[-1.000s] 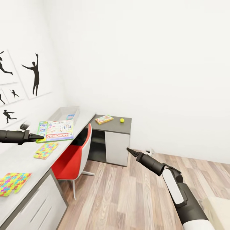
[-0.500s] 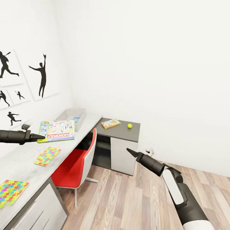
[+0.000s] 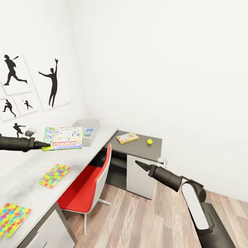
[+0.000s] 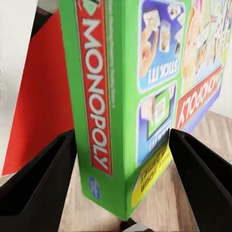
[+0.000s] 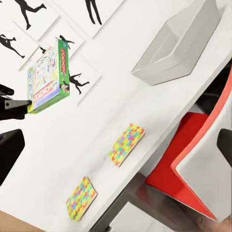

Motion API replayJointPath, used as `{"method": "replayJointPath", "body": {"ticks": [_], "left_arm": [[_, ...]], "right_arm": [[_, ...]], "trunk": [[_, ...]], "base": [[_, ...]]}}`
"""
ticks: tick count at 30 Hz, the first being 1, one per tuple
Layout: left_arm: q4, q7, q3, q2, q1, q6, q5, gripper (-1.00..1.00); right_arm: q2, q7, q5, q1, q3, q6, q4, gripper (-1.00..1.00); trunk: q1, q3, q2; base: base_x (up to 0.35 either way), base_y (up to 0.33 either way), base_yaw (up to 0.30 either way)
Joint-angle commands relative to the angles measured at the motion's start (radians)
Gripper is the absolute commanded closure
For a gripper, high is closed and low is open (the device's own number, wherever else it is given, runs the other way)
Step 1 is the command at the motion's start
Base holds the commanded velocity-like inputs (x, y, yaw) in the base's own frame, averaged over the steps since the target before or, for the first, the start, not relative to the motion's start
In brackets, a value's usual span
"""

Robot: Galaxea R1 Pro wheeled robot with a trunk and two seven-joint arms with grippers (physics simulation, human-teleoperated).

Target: Put all the toys in the child's room - the three board games (two on the bed and one on the table), the two jigsaw puzzles on the table, and the tennis ball on the table - inside the toy box on the table in the child's room.

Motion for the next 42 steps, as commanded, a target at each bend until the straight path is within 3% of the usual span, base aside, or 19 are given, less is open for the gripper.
{"method": "replayJointPath", "body": {"ticks": [1,3,5,7,11,22,30,42], "left_arm": [[-0.041,-0.009,-0.012,-0.006,-0.002,0.011,-0.013,1.0],[-0.083,-0.009,-0.035,-0.01,-0.002,0.012,-0.016,1.0],[-0.159,-0.009,-0.108,-0.015,-0.002,0.016,-0.023,1.0],[-0.194,-0.009,-0.153,-0.016,-0.002,0.019,-0.027,1.0],[-0.226,-0.009,-0.2,-0.02,-0.003,0.017,-0.03,1.0],[-0.229,-0.009,-0.21,-0.02,-0.003,0.023,-0.035,1.0],[-0.23,-0.009,-0.21,-0.021,-0.003,0.028,-0.036,1.0],[-0.23,-0.009,-0.21,-0.021,-0.001,0.03,-0.036,1.0]], "right_arm": [[-0.008,0.001,-0.004,0.001,-0.003,0.012,-0.006,-1.0],[-0.023,0.001,-0.006,0.002,-0.005,0.015,-0.01,-1.0],[-0.05,0.003,-0.009,0.003,-0.007,0.014,-0.014,-1.0],[-0.063,0.004,-0.013,0.003,-0.009,0.014,-0.015,-1.0],[-0.075,0.018,-0.015,0.004,-0.011,0.014,-0.016,-1.0],[-0.076,0.025,-0.007,0.004,-0.011,0.013,-0.015,-1.0],[-0.078,0.025,-0.006,0.004,-0.013,0.013,-0.015,-1.0],[-0.077,0.025,-0.006,0.004,-0.013,0.011,-0.015,-1.0]], "trunk": [[0.001,-0.002,-0.002],[0.001,-0.002,-0.002],[0.001,-0.002,-0.002],[0.001,-0.002,-0.002],[0.001,-0.002,-0.002],[0.001,-0.002,-0.002],[0.001,0.002,-0.002],[0.001,0.003,-0.002]], "base": [[0.312,0.011,0.006],[0.314,0.008,0.004],[0.307,0.004,0.002],[0.286,0.002,0.001],[0.239,0.001,0.0],[0.3,0.023,0.0],[0.256,-0.191,0.083],[0.077,-0.131,0.024]]}}
